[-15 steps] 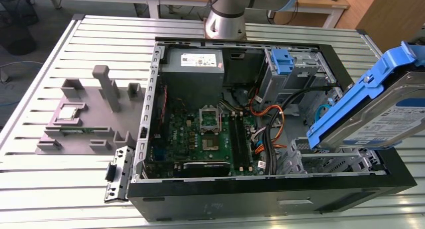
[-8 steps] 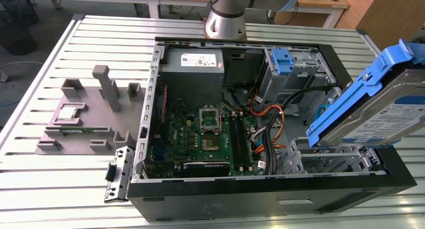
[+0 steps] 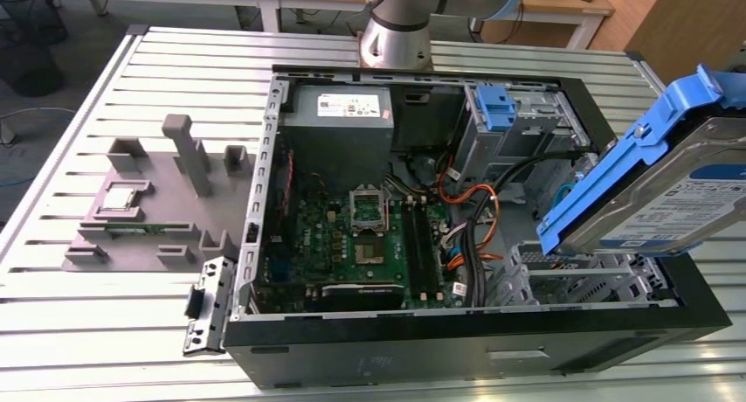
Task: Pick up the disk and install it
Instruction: 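Pick up the disk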
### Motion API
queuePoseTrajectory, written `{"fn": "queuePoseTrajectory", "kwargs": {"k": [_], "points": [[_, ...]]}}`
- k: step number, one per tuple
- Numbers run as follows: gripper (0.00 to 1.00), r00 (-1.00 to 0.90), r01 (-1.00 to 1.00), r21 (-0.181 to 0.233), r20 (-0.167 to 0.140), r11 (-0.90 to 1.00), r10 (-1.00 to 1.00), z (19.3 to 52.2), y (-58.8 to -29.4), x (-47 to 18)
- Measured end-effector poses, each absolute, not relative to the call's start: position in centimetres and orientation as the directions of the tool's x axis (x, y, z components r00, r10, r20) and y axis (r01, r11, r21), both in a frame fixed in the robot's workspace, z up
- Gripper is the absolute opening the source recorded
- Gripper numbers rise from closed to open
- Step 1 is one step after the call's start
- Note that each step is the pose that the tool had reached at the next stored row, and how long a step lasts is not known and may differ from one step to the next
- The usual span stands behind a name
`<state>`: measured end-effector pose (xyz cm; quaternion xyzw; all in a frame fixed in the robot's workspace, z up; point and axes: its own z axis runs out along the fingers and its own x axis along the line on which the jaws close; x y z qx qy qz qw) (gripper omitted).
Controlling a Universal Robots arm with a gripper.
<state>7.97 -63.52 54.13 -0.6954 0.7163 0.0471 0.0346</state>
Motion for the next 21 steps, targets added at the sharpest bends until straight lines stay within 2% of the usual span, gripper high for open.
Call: {"fn": "queuePoseTrajectory", "kwargs": {"k": [21], "points": [[0.35,-0.031,-0.999,0.019,-0.116,0.028,-0.993,54.07,-63.27,7.97]]}}
